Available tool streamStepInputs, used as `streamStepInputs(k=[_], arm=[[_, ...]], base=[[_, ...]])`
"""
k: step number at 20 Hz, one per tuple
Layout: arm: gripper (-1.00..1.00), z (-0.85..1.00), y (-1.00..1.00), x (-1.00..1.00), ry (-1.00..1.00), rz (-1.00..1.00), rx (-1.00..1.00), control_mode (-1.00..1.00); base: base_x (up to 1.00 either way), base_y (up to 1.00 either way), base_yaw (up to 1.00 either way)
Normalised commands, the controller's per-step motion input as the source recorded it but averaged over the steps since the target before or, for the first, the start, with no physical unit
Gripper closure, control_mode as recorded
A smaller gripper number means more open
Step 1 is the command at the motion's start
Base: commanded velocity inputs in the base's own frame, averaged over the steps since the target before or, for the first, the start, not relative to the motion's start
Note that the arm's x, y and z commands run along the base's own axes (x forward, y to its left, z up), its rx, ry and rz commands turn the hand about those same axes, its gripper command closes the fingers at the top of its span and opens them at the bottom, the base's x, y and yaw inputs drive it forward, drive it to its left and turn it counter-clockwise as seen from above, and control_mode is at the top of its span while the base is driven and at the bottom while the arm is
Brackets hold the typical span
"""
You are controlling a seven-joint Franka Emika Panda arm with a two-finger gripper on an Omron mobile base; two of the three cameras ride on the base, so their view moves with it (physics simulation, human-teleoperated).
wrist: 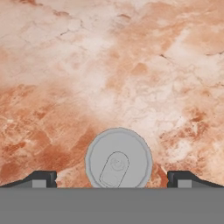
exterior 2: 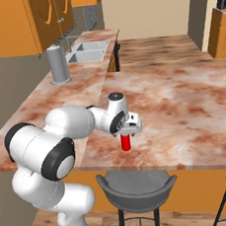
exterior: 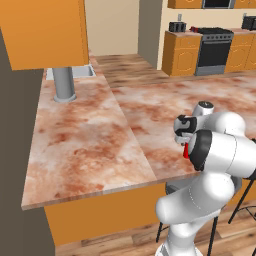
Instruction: Four empty soda cans are scattered around the kitchen. Gather all the cans and cluster them next to the stove for recycling.
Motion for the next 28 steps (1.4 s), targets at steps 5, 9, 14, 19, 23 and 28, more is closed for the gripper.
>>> streamStepInputs(k=[5, 9, 14, 19, 23, 28], arm=[[-1.00, -0.03, 0.00, 0.00, 0.00, 0.00, 0.00, -1.00], [-1.00, -0.06, 0.00, 0.04, 0.00, 0.00, 0.00, -1.00], [-1.00, -0.07, 0.00, 0.11, 0.00, 0.00, 0.00, -1.00], [-1.00, -0.06, 0.00, 0.09, 0.00, 0.00, 0.00, -1.00], [-1.00, -0.11, 0.00, 0.00, 0.00, 0.00, 0.00, -1.00], [-1.00, -0.02, -0.02, 0.00, 0.00, 0.00, 0.00, -1.00]], base=[[0.00, 0.00, 0.00], [0.00, 0.00, 0.00], [0.00, 0.00, 0.00], [0.00, 0.00, 0.00], [0.00, 0.00, 0.00], [0.00, 0.00, 0.00]])
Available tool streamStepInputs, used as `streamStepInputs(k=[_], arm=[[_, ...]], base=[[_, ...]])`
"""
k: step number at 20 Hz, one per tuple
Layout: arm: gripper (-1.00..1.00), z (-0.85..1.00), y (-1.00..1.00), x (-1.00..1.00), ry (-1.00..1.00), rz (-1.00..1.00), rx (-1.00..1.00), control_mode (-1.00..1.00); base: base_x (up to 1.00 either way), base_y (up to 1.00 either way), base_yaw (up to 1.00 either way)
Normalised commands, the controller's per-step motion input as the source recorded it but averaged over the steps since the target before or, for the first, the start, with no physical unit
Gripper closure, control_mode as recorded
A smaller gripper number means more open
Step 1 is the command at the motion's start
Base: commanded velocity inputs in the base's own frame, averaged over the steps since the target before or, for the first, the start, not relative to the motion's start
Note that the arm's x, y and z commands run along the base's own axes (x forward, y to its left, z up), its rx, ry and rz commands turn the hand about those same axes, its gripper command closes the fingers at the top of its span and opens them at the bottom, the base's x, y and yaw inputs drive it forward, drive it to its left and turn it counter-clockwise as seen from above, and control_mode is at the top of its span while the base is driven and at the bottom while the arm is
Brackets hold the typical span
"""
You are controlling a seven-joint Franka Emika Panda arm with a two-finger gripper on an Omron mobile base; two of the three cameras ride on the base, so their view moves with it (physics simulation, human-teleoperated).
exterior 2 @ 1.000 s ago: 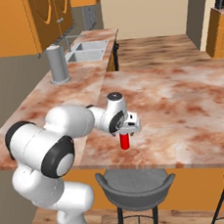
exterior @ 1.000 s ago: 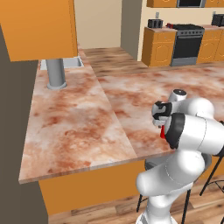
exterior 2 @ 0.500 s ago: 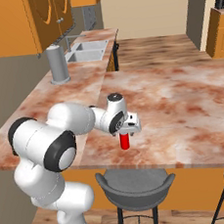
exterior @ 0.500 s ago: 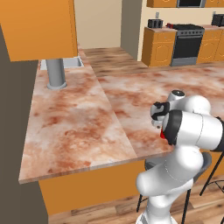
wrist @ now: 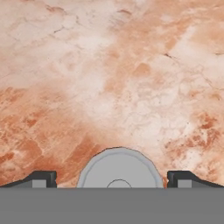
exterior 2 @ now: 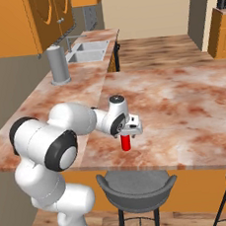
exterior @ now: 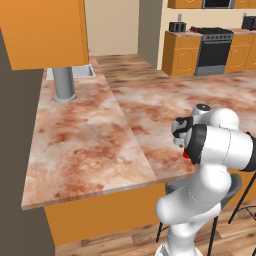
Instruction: Four empty soda cans are scattered around the kitchen. Gather all the cans and cluster them next to the stove for recycling.
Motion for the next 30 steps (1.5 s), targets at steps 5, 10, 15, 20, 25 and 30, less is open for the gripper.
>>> streamStepInputs(k=[5, 10, 15, 20, 25, 30], arm=[[-1.00, -0.01, -0.03, 0.00, 0.00, 0.00, 0.00, -1.00], [-1.00, -0.05, -0.01, 0.00, 0.00, 0.00, 0.00, -1.00], [-1.00, -0.16, 0.00, 0.00, 0.00, 0.00, 0.00, -1.00], [1.00, -0.37, 0.00, 0.00, 0.00, 0.00, 0.00, -1.00], [1.00, -0.22, 0.00, 0.00, 0.00, 0.00, 0.00, -1.00], [1.00, 0.00, 0.00, 0.00, 0.00, 0.00, 0.00, -1.00]], base=[[0.00, 0.00, 0.00], [0.00, 0.00, 0.00], [0.00, 0.00, 0.00], [0.00, 0.00, 0.00], [0.00, 0.00, 0.00], [0.00, 0.00, 0.00]])
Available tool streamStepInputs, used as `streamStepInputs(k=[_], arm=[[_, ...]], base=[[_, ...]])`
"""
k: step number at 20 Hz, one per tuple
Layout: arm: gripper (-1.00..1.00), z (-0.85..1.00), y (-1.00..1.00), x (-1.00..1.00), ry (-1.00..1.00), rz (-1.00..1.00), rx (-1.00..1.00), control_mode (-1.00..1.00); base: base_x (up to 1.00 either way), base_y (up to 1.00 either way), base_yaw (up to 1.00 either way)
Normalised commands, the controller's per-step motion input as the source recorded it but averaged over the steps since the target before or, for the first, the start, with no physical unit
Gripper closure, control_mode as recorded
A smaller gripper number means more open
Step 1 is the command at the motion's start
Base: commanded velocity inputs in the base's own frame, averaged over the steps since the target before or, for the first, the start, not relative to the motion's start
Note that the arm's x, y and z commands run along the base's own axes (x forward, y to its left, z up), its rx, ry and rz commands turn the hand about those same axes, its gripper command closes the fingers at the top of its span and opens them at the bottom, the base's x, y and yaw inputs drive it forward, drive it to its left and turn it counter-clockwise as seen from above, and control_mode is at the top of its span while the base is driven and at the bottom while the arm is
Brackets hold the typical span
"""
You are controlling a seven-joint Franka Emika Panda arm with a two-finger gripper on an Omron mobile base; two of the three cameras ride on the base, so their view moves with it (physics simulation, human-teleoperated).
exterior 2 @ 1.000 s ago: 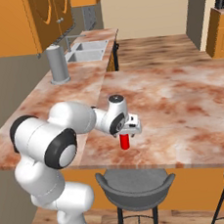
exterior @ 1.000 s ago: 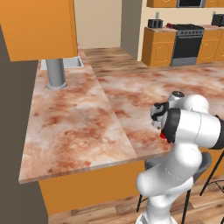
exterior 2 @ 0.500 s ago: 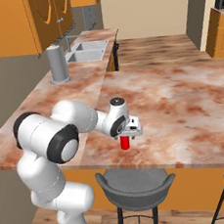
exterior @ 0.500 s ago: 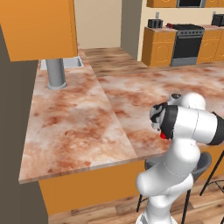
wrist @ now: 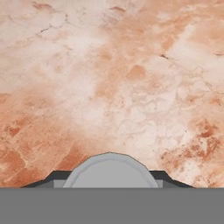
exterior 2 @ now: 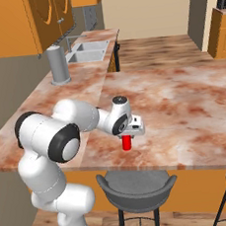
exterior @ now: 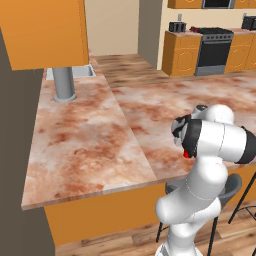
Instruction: Four empty soda cans are scattered around the kitchen. Gather all the cans and cluster them next to the stove for recycling.
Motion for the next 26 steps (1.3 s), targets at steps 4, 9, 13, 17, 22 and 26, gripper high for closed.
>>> streamStepInputs(k=[4, 9, 13, 17, 22, 26], arm=[[1.00, 0.03, 0.00, 0.00, 0.00, 0.00, 0.00, -1.00], [1.00, 0.31, 0.00, 0.00, 0.00, -0.02, 0.00, -1.00], [1.00, 0.50, 0.00, 0.00, 0.00, -0.03, 0.00, -1.00], [1.00, 0.46, 0.00, -0.20, 0.00, -0.03, 0.00, -1.00], [1.00, 0.48, 0.00, -0.32, 0.00, -0.08, 0.00, -1.00], [1.00, 0.38, 0.00, -0.63, -0.01, -0.07, 0.00, -1.00]], base=[[0.00, 0.00, 0.00], [0.00, 0.00, 0.00], [0.00, 0.00, 0.00], [0.00, 0.00, 0.00], [0.00, 0.00, 0.00], [0.00, 0.00, 0.00]])
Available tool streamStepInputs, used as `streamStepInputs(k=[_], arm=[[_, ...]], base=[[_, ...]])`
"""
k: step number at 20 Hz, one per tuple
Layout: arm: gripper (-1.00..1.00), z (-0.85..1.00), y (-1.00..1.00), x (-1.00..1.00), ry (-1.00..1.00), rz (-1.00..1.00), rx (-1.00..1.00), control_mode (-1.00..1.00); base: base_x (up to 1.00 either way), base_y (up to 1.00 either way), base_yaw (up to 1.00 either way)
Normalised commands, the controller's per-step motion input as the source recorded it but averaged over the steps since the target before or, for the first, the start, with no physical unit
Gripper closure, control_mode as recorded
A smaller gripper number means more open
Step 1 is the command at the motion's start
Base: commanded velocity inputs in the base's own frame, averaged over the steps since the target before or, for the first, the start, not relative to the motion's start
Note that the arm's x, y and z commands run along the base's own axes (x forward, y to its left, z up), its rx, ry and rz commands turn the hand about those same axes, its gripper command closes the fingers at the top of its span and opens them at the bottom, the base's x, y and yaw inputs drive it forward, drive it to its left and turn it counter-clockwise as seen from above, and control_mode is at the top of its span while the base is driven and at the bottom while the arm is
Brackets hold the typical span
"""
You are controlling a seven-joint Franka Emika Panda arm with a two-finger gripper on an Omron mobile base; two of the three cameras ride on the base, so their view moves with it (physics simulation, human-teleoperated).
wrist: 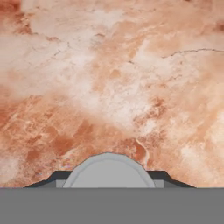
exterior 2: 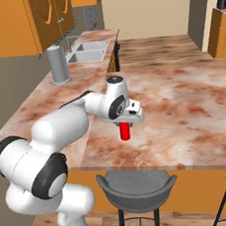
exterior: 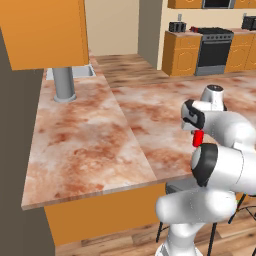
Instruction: Four empty soda cans are scattered around the kitchen. Gather all the cans and cluster them next to the stove for recycling.
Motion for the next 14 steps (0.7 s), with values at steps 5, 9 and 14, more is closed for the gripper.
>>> streamStepInputs(k=[5, 9, 14], arm=[[1.00, 0.36, 0.06, -0.74, -0.04, -0.10, 0.00, -1.00], [1.00, 0.44, 0.10, -0.56, -0.03, -0.13, 0.00, -1.00], [1.00, 0.32, 0.01, -0.26, -0.03, -0.06, 0.00, -1.00]], base=[[0.00, 0.00, 0.00], [0.00, 0.00, 0.00], [0.00, 0.00, 0.00]])
